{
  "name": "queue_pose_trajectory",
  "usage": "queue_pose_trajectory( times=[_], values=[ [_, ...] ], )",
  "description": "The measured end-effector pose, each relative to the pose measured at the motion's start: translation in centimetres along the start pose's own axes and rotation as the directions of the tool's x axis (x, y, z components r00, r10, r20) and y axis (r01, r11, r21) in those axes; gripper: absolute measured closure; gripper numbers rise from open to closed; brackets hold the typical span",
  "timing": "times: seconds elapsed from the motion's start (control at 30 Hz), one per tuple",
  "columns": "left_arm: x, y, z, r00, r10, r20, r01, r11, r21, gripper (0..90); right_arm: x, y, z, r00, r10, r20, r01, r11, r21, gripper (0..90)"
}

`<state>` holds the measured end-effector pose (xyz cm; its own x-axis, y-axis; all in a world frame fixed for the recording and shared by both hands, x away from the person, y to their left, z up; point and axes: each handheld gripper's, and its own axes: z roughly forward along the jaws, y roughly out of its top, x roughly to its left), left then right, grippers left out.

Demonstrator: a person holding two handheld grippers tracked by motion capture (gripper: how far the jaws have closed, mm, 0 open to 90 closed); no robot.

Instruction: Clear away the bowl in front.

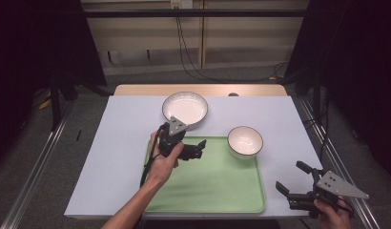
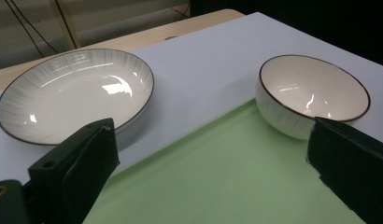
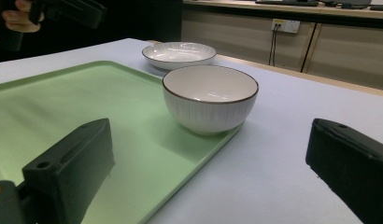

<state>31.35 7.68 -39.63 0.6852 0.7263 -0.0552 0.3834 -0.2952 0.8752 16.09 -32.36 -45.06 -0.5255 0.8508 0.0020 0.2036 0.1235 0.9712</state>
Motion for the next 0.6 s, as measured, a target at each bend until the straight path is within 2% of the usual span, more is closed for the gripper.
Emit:
queue_pose_trajectory(
  times=[0.03, 0.1, 0.2, 0.3, 0.37, 0.43, 0.5, 0.6],
  values=[
    [0.3, -0.3, -0.4, 0.9999, -0.007, 0.013, 0.008, 0.9998, -0.017, 1.5, 0.0, 0.0, 0.0, 1.0, -0.001, 0.001, 0.001, 1.0, 0.0, 0.5],
    [0.6, -0.8, -1.0, 0.9982, -0.06, 0.0, 0.06, 0.9979, -0.025, 1.4, 0.0, 0.0, 0.0, 1.0, 0.001, 0.001, -0.001, 1.0, 0.0, 0.5],
    [0.8, -1.7, -2.1, 0.9984, -0.046, -0.034, 0.045, 0.9985, -0.032, 1.8, 0.0, 0.0, 0.0, 1.0, 0.001, 0.004, -0.001, 1.0, 0.001, 0.5],
    [1.1, -2.5, -3.1, 0.9969, -0.062, -0.048, 0.06, 0.9969, -0.05, 1.5, 0.0, 0.0, 0.0, 1.0, 0.0, 0.003, 0.0, 1.0, 0.006, 0.5],
    [1.3, -3.0, -3.9, 0.9953, -0.055, -0.08, 0.05, 0.9968, -0.062, 1.8, 0.0, 0.0, 0.0, 1.0, 0.001, 0.005, -0.001, 1.0, 0.002, 0.5],
    [1.6, -3.6, -4.7, 0.9935, -0.054, -0.101, 0.049, 0.9974, -0.053, 1.4, 0.0, 0.0, 0.0, 1.0, 0.004, 0.004, -0.004, 1.0, 0.0, 0.5],
    [1.9, -4.4, -5.6, 0.9901, -0.073, -0.12, 0.068, 0.9967, -0.043, 2.0, 0.0, 0.0, 0.0, 1.0, 0.002, 0.001, -0.002, 1.0, 0.001, 0.5],
    [2.4, -5.8, -7.3, 0.9864, -0.081, -0.144, 0.075, 0.9963, -0.042, 1.8, 0.0, 0.0, 0.0, 1.0, 0.003, 0.001, -0.003, 1.0, -0.001, 0.5]
  ],
)
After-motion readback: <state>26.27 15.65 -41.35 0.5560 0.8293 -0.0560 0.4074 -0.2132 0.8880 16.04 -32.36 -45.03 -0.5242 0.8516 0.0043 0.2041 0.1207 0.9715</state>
